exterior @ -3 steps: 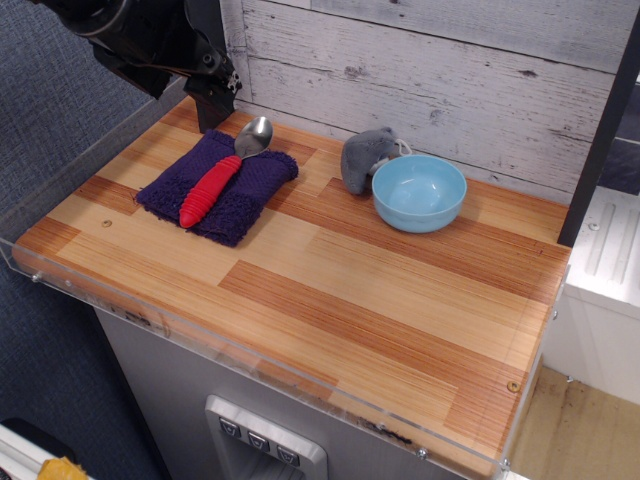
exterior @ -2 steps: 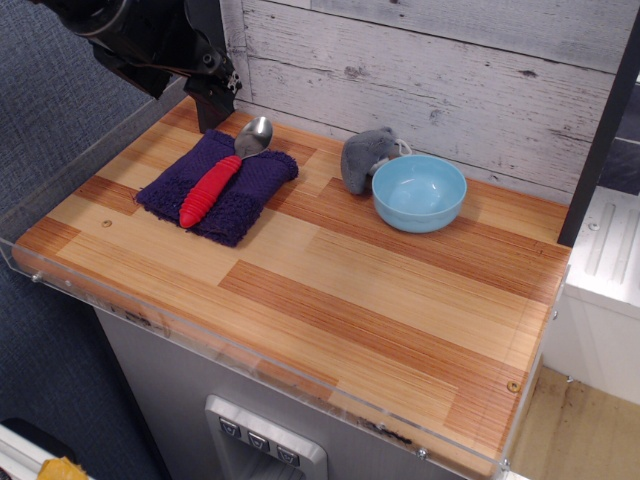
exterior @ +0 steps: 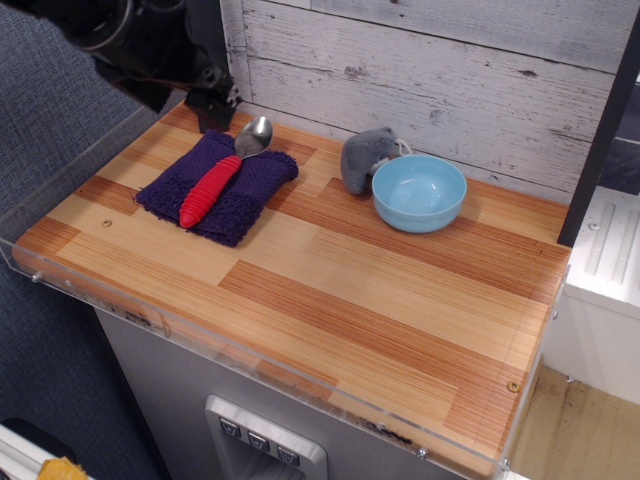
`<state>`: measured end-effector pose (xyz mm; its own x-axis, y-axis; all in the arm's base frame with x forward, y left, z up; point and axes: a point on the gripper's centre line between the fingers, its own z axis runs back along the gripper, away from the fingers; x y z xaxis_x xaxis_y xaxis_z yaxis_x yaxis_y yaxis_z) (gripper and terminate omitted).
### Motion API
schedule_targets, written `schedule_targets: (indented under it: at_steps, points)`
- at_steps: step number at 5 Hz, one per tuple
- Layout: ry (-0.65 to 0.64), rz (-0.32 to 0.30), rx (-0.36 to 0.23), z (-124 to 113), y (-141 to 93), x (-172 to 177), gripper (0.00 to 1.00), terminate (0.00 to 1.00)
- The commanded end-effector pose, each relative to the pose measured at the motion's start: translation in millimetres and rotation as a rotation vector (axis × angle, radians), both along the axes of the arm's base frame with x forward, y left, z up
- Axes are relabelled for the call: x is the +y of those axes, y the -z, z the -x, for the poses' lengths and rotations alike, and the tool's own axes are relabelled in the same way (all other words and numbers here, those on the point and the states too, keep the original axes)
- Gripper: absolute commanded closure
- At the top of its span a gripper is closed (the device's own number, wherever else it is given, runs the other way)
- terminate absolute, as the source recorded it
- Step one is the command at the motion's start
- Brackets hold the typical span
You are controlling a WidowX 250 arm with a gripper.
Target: Put the bowl right under the napkin.
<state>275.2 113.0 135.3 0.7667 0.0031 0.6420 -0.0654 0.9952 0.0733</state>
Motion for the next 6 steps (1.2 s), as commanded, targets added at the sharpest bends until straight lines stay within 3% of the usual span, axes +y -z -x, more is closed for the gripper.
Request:
schedule_targets:
  at_steps: [1,2,4,5,6]
  points:
    - [-0.227,-0.002,-0.093,1,-18,53,0.0,0.0]
    - [-0.447,0.165,-0.056,9,-7,37,0.0,0.0]
    - [-0.31,0.198,0.063,9,6,-38,0.0,0.0]
    - [-0.275,0.201,0.088,8,15,-54,0.0,0.0]
    - [-0.321,0.192,0.112,3,24,-61,0.0,0.0]
